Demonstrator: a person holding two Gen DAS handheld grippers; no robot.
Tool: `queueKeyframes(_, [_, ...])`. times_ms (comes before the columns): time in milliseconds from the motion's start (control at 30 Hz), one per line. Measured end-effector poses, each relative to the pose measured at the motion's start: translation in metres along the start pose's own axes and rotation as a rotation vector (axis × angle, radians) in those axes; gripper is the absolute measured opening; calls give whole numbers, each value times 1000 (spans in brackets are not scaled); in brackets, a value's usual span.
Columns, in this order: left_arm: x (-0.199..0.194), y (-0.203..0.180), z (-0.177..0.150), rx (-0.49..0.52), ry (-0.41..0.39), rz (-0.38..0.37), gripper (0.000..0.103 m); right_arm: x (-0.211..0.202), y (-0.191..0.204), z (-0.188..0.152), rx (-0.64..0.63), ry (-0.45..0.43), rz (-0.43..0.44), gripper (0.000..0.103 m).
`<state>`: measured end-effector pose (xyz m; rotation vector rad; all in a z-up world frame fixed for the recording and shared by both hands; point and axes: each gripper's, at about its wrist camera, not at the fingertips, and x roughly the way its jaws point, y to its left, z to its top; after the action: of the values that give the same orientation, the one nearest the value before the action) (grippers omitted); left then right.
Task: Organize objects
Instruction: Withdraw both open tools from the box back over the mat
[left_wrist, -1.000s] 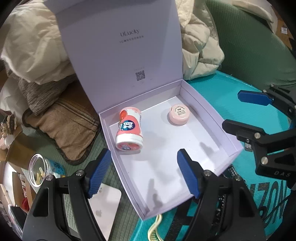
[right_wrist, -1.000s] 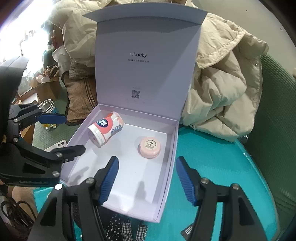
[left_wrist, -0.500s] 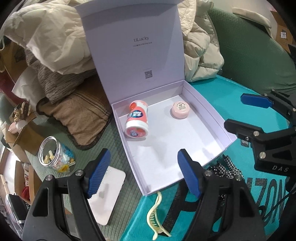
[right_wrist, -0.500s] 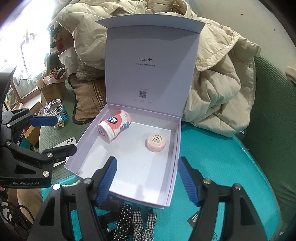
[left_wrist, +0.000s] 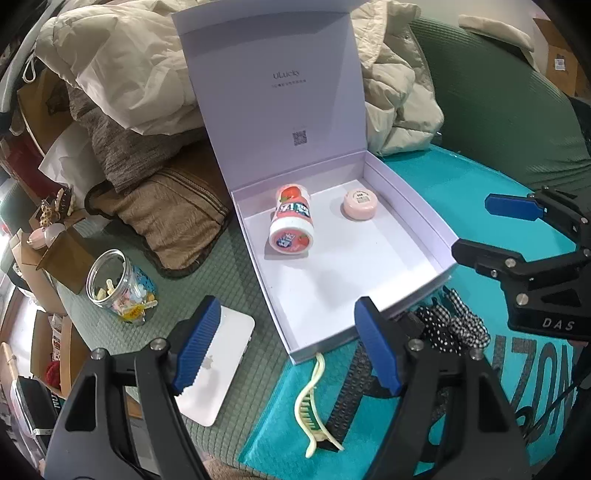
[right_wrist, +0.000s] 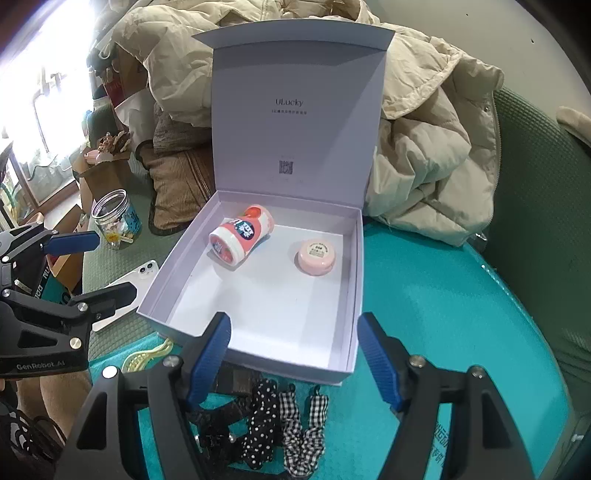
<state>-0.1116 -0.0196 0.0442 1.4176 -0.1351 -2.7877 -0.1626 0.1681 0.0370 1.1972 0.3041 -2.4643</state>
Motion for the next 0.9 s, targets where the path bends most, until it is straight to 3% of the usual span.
queueKeyframes(233, [-5, -1, -14, -11, 2, -38, 74, -7, 5, -11, 4, 11, -17, 72])
queueKeyframes(667, [-24, -14, -40, 33, 16, -40, 74, -24, 15, -36, 25, 24, 4, 72])
queueKeyframes(900, [-31, -17, -51, 25, 18, -45, 74, -42, 21, -49, 20, 6, -25, 72])
